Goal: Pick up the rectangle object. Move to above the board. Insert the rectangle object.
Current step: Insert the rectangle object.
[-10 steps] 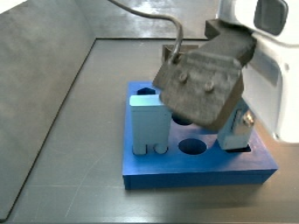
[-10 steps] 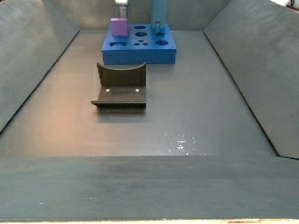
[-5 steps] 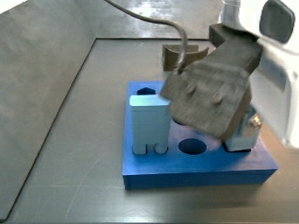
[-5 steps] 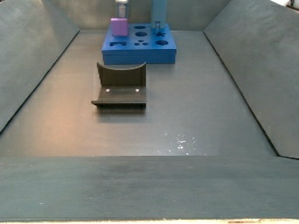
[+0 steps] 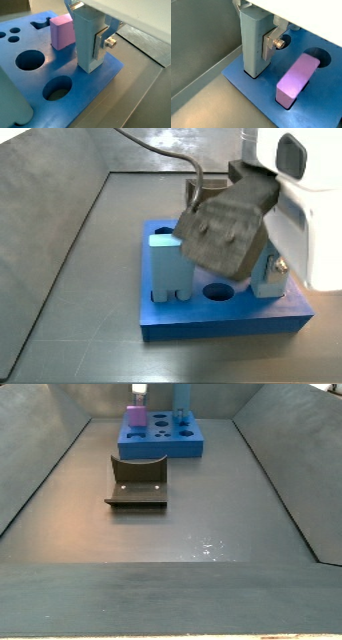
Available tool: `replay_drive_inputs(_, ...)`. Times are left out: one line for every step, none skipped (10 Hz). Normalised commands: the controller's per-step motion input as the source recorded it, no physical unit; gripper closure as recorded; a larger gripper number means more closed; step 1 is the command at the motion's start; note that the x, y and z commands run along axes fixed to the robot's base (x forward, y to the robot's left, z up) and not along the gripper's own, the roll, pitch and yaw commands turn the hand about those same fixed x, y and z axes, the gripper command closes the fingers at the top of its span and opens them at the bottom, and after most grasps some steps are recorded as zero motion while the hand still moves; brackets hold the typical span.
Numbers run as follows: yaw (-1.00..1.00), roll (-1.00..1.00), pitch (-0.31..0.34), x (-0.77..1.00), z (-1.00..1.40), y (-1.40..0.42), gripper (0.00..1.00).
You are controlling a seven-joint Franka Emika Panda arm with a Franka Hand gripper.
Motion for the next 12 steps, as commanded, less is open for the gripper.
replay_drive_inputs(0.00,0.00,0.000,0.00,0.00,0.02,1.00)
replay_drive_inputs(0.10,0.33,0.086,0.00,0.00,0.00,1.00)
replay_drive_inputs(0.15,0.80,0.426,0.19,0.02,0.00,1.00)
replay_drive_inputs(0.13,0.80,0.454,0.21,0.01,-0.02,1.00)
replay_drive_inputs(0.00,0.01,0.000,0.00,0.00,0.00,1.00)
replay_drive_inputs(0.00,0.00,-0.037,-0.01,0.00,0.00,1.00)
replay_drive_inputs(0.00,0.00,-0.037,0.00,-0.01,0.00,1.00)
replay_drive_inputs(0.02,0.50,0.763,0.23,-0.01,-0.10,1.00)
replay_drive_inputs(0.00,0.55,1.000,0.29,0.11,-0.05,1.00)
replay_drive_inputs(0.00,0.53,1.000,0.30,0.11,-0.06,1.00)
replay_drive_inputs(0.00,0.52,1.000,0.28,0.11,-0.07,1.00)
replay_drive_inputs(0.00,0.23,0.631,0.16,0.00,-0.06,1.00)
